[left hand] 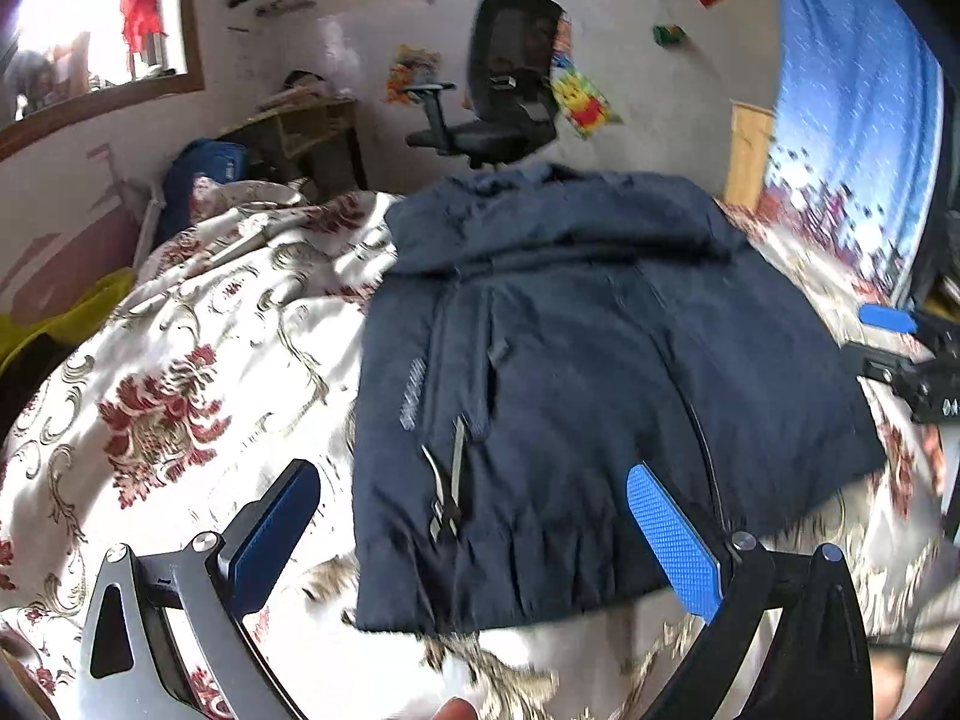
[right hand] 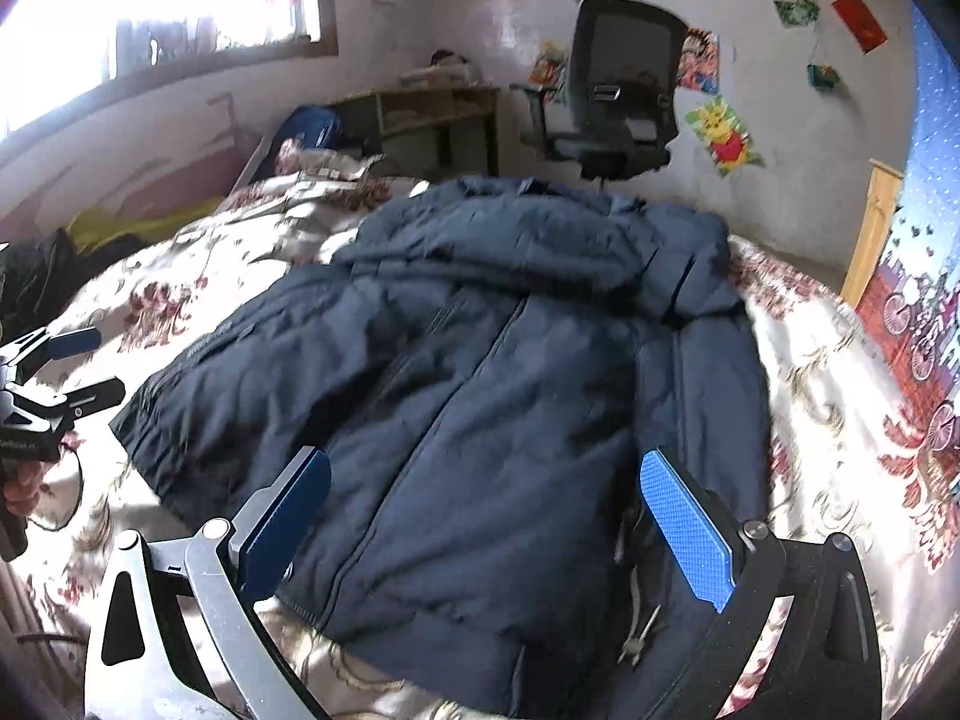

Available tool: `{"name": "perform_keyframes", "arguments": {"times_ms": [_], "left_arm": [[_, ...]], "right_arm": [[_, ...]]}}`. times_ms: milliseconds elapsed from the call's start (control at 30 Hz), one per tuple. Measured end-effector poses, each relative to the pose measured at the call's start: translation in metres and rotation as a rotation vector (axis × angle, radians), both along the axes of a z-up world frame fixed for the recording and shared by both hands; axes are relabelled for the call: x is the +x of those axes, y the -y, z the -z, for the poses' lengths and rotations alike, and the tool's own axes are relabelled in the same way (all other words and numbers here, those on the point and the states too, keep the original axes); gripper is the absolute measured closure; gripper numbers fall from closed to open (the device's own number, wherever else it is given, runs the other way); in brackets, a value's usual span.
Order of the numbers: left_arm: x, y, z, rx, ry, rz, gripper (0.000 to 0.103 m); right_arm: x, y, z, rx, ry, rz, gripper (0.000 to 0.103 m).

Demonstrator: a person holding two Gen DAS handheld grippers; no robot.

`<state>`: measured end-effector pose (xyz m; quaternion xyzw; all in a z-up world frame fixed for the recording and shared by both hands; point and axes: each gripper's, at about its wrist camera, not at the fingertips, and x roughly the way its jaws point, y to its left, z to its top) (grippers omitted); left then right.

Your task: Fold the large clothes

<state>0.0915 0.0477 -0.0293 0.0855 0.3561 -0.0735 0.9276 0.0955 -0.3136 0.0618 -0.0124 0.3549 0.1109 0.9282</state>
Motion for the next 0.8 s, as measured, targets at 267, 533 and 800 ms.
{"name": "perform_keyframes", "arguments": {"times_ms": [267, 533, 800], "left_arm": [[-0.018, 0.009, 0.022, 0.091, -0.046, 0.150, 0.000], [-0.024, 0.018, 0.041, 0.151, -0.081, 0.212, 0.000], [-0.023, 0.027, 0.060, 0.221, -0.121, 0.247, 0.000]], "right_arm": [[-0.013, -0.009, 0.034, -0.051, -0.114, -0.065, 0.002], [-0.013, -0.010, 0.052, -0.050, -0.190, -0.063, 0.002], [-0.019, -0.009, 0.073, -0.093, -0.265, -0.089, 0.002]]}}
